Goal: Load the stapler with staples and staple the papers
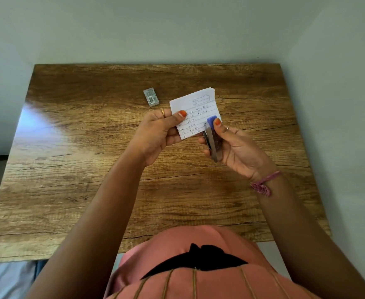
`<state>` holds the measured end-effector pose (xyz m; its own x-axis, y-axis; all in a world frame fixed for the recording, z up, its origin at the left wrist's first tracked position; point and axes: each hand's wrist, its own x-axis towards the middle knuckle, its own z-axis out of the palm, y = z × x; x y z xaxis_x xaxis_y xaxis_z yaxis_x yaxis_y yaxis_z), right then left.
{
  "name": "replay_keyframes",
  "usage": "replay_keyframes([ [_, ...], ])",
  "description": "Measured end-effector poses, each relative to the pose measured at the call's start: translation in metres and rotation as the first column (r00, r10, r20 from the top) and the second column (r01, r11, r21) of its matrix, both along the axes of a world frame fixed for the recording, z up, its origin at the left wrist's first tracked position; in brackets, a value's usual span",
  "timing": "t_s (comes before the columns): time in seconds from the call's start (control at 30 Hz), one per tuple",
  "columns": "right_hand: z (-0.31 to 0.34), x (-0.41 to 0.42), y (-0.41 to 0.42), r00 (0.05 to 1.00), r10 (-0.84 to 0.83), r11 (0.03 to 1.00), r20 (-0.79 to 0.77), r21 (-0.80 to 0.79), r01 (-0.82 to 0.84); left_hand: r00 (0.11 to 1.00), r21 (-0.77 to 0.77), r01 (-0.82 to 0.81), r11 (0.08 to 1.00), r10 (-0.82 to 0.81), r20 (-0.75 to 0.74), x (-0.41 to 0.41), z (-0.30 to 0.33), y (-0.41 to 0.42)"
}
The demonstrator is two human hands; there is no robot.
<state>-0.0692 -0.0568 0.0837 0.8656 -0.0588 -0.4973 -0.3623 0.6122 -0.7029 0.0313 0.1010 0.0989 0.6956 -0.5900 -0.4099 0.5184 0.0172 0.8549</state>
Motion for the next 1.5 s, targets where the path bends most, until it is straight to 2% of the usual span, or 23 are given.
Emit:
replay_keyframes([
  [0.5, -0.004, 0.002, 0.008, 0.995, -0.083, 0.996, -0.049, -0.025, 0.082, 0.993, 0.063, 0.081, 0.995, -0.086, 0.078, 0.008, -0.001, 0.006],
  [0.57, -0.004, 0.002, 0.008, 0.994, -0.094, 0.995, -0.048, -0.025, 0.093, 0.993, 0.013, 0.084, 0.996, -0.085, 0.076, 0.007, -0.002, 0.007],
  [0.67, -0.004, 0.004, 0.006, 0.991, -0.130, 0.991, -0.026, -0.029, 0.129, 0.995, -0.139, 0.100, 0.985, -0.096, 0.037, -0.003, -0.009, 0.008],
  [0.8, -0.004, 0.005, 0.008, 0.990, -0.139, 0.987, -0.009, -0.081, 0.137, 0.994, -0.127, 0.105, 0.986, -0.101, 0.031, -0.029, -0.024, -0.006],
  [1.07, -0.001, 0.009, 0.018, 0.984, -0.175, 0.967, 0.019, -0.184, 0.176, 0.979, -0.159, -0.181, 0.971, 0.194, 0.069, -0.049, -0.027, -0.039],
  [1.37, -0.005, 0.012, 0.027, 0.974, -0.227, 0.952, -0.003, -0.213, 0.222, 0.944, -0.174, -0.306, 0.936, 0.322, 0.069, -0.055, -0.028, -0.043],
  [1.5, -0.006, 0.012, 0.028, 0.970, -0.244, 0.952, -0.026, -0.200, 0.234, 0.944, -0.180, -0.312, 0.933, 0.326, 0.052, -0.056, -0.027, -0.042],
])
